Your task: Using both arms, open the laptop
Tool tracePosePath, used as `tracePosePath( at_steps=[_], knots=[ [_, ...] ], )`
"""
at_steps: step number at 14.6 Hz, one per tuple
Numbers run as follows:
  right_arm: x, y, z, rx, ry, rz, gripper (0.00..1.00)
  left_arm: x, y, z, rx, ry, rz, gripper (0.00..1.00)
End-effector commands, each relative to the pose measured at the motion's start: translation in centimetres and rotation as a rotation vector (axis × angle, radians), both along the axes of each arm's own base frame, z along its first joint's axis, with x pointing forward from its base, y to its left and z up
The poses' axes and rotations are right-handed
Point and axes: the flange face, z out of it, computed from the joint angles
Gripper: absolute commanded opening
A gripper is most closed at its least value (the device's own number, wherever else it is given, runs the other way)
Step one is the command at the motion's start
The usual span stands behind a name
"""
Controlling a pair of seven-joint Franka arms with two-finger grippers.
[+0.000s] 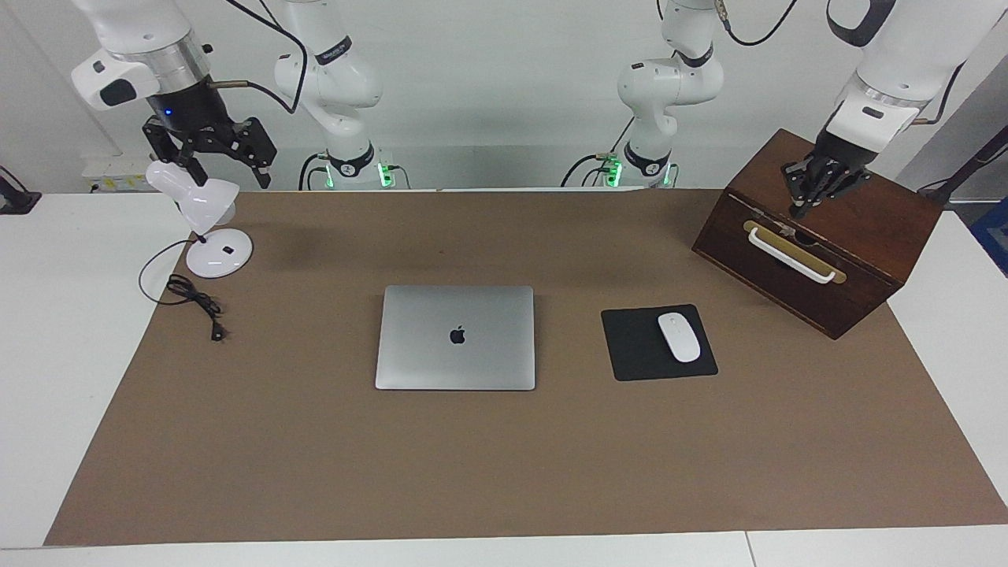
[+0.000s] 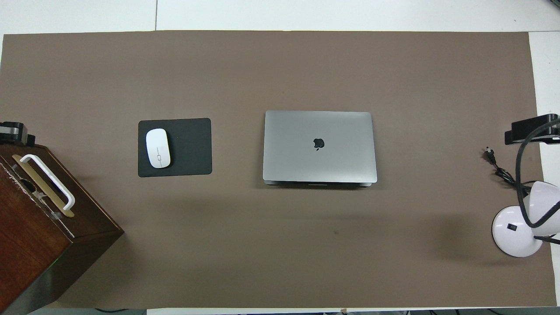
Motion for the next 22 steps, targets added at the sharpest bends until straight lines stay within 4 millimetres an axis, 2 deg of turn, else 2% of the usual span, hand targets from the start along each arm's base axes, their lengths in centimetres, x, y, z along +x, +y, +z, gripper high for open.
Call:
tracePosePath(
  at_steps=[1, 6, 9, 10, 11, 13, 17, 22],
  knots=[
    [-0.2, -0.4, -0.2, 0.007, -0.018, 0.025, 1.0, 0.2, -0.6, 0.0, -0.029, -0.065, 0.019, 0.0],
    [-0.2, -0.4, -0.2, 0.007, -0.018, 0.023, 1.0, 1.2, -3.1, -0.6, -0.051, -0.161, -0.02, 0.0],
    [-0.1, -0.7, -0.2, 0.007, -0.018, 0.02, 1.0, 1.2, -3.8, -2.3, -0.144, -0.226, 0.003, 0.0],
    [-0.1, -1.0, -0.2, 0.007, -0.018, 0.019, 1.0, 1.0, -4.9, -3.0, -0.147, -0.243, -0.015, 0.0],
    [-0.1, -1.0, -0.2, 0.009, -0.018, 0.022, 1.0, 0.4, -6.5, -3.8, -0.149, -0.264, -0.042, 0.0],
    [-0.1, -1.0, -0.2, 0.01, -0.018, 0.02, 1.0, -0.8, -8.2, -6.2, -0.153, -0.333, -0.063, 0.0],
    [0.1, -0.9, -0.1, 0.013, -0.035, 0.016, 1.0, -4.4, -12.1, -9.7, -0.162, -0.421, -0.134, 0.0],
    [0.6, -0.5, -2.0, 0.028, -0.049, 0.005, 1.0, -9.2, -15.1, -14.2, -0.171, -0.516, -0.215, 0.0]
  ],
)
